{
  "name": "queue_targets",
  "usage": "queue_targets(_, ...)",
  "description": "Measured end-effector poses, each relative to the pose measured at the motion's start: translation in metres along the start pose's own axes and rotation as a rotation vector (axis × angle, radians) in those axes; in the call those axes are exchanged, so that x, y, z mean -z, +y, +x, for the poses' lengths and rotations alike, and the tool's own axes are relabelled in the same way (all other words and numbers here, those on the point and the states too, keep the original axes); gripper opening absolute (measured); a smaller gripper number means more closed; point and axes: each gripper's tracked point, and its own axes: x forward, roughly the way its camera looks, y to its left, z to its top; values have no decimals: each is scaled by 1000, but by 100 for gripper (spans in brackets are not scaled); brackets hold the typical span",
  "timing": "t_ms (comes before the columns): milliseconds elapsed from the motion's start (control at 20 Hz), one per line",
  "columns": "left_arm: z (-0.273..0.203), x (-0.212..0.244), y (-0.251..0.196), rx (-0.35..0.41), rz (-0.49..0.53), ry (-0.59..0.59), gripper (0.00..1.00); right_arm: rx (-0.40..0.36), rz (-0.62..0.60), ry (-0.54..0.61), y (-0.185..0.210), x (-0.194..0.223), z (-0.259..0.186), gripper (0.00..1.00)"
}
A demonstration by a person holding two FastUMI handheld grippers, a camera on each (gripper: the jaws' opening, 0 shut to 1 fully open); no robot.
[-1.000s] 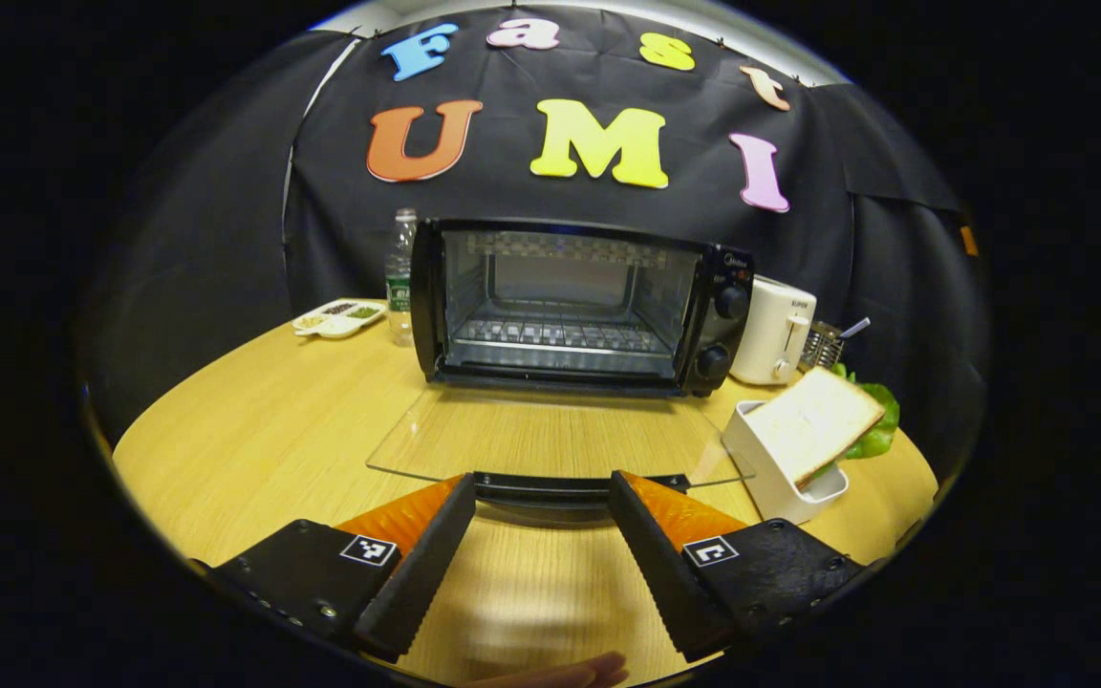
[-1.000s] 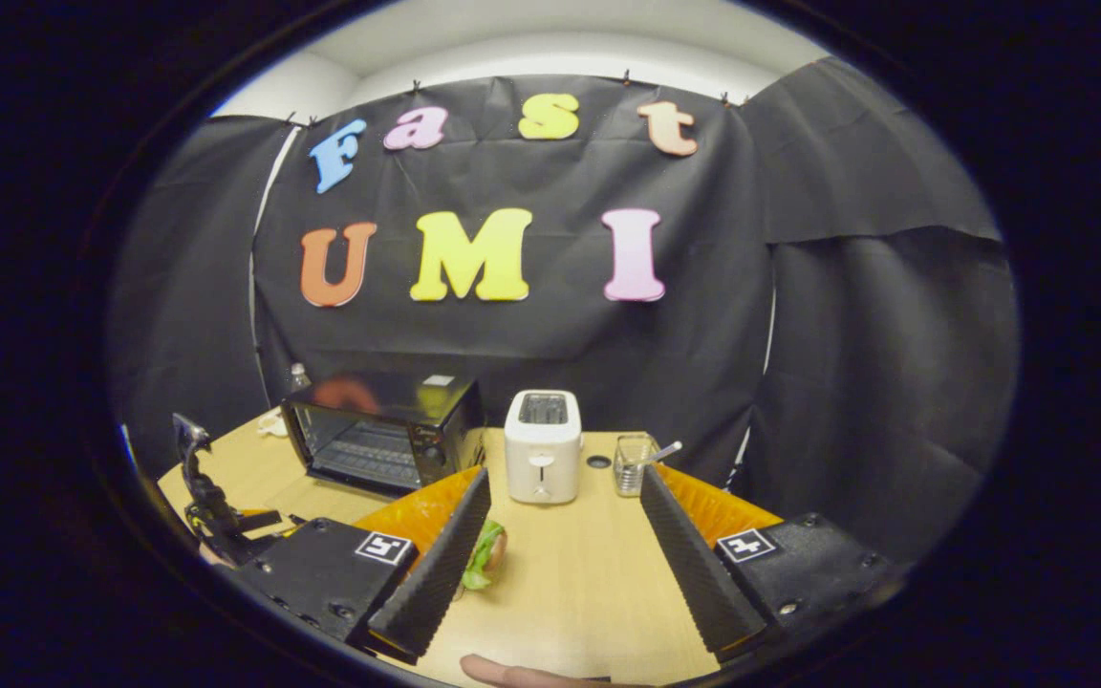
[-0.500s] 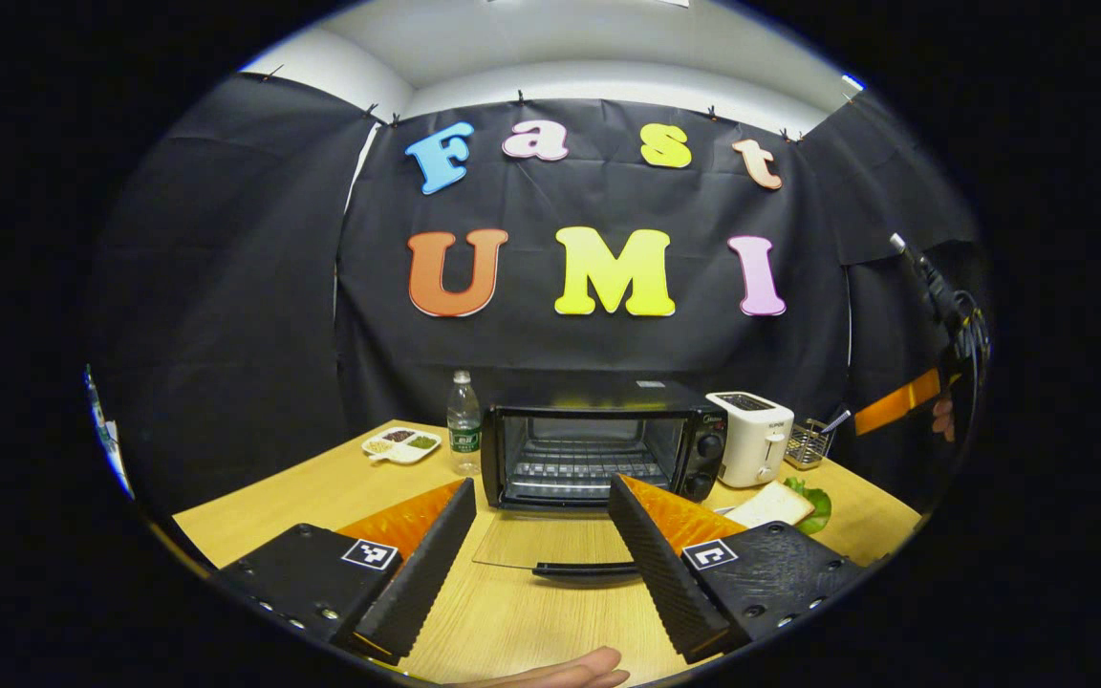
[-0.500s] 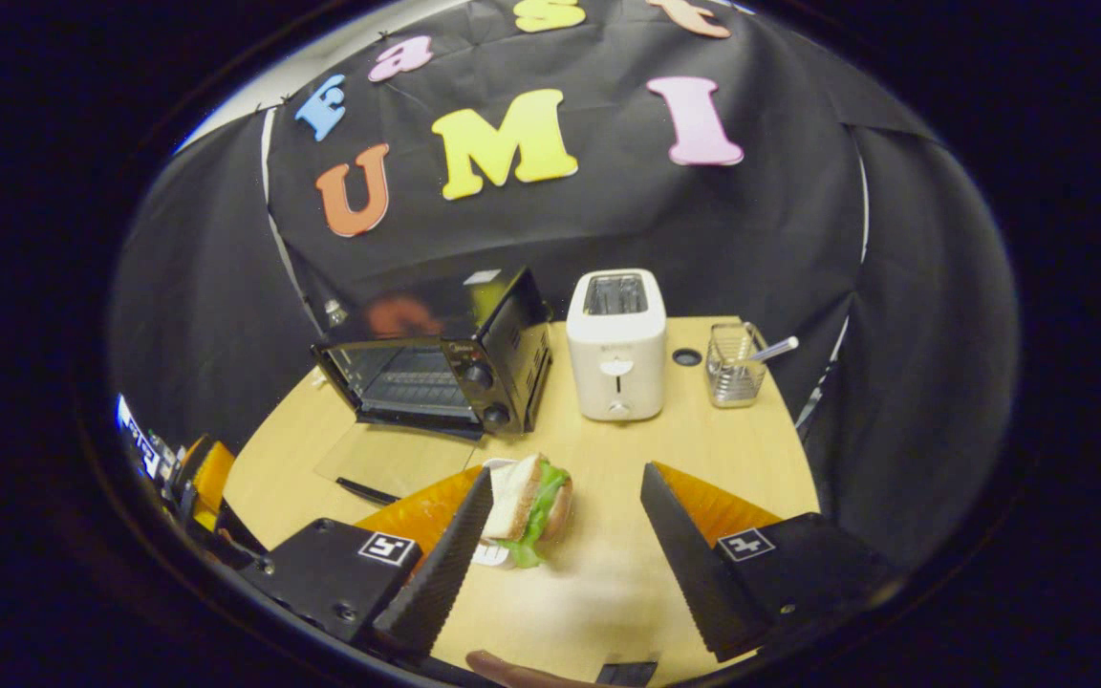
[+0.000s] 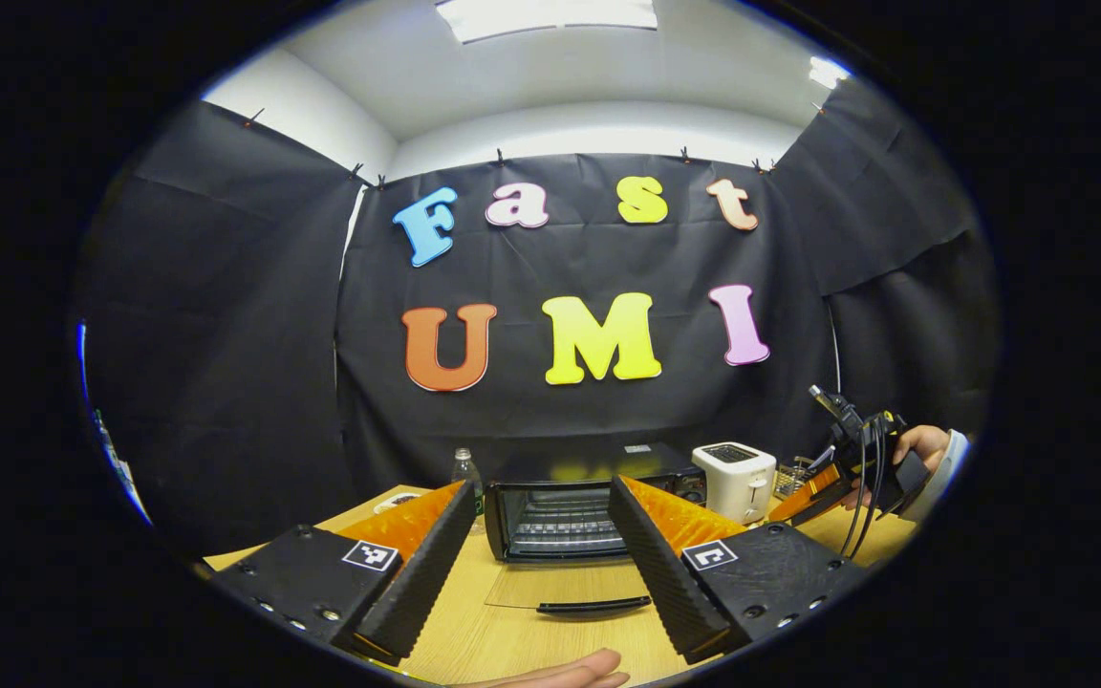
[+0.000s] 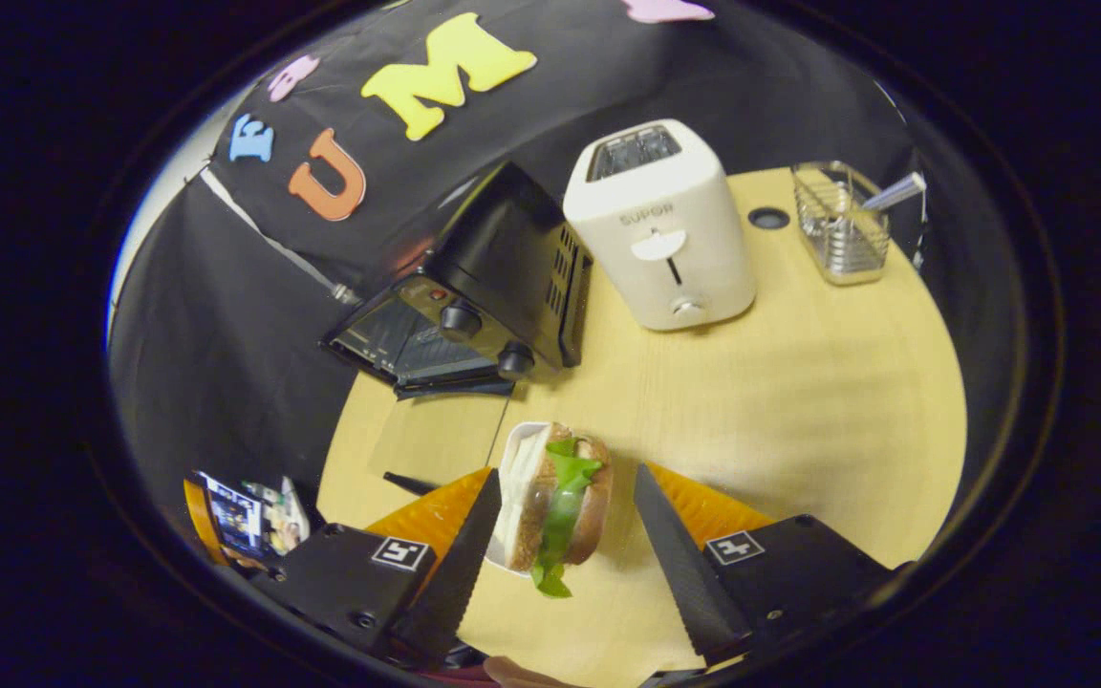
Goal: Open the electric oven with the left hand, put the food in, and close the electric oven.
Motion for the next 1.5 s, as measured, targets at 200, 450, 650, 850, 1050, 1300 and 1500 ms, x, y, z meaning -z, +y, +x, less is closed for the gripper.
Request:
queue_targets(200, -4, -3, 4, -13, 2, 9, 92, -122, 166, 203, 5, 30, 20, 81)
queue_targets(450, -6, 3, 7, -14, -11, 33, 92, -111, 154, 155, 8, 25, 11, 33)
queue_targets(650, -8, 0, 9, -6, -20, 17, 92, -80, 171, 92, 11, 27, -7, 41)
queue_targets(850, -10, 4, 13, 4, -18, 32, 92, -112, 194, 17, 37, 32, -26, 41)
queue_targets(1050, -9, 10, 26, 1, -51, 34, 92, -140, 177, -87, 80, 35, -33, 41)
queue_targets(1300, -15, 17, 43, 7, -83, 43, 92, -249, 190, -159, 150, 46, -7, 41)
queue_targets(1500, -23, 15, 54, 13, -68, 17, 92, -316, 273, -261, 195, 48, 35, 41)
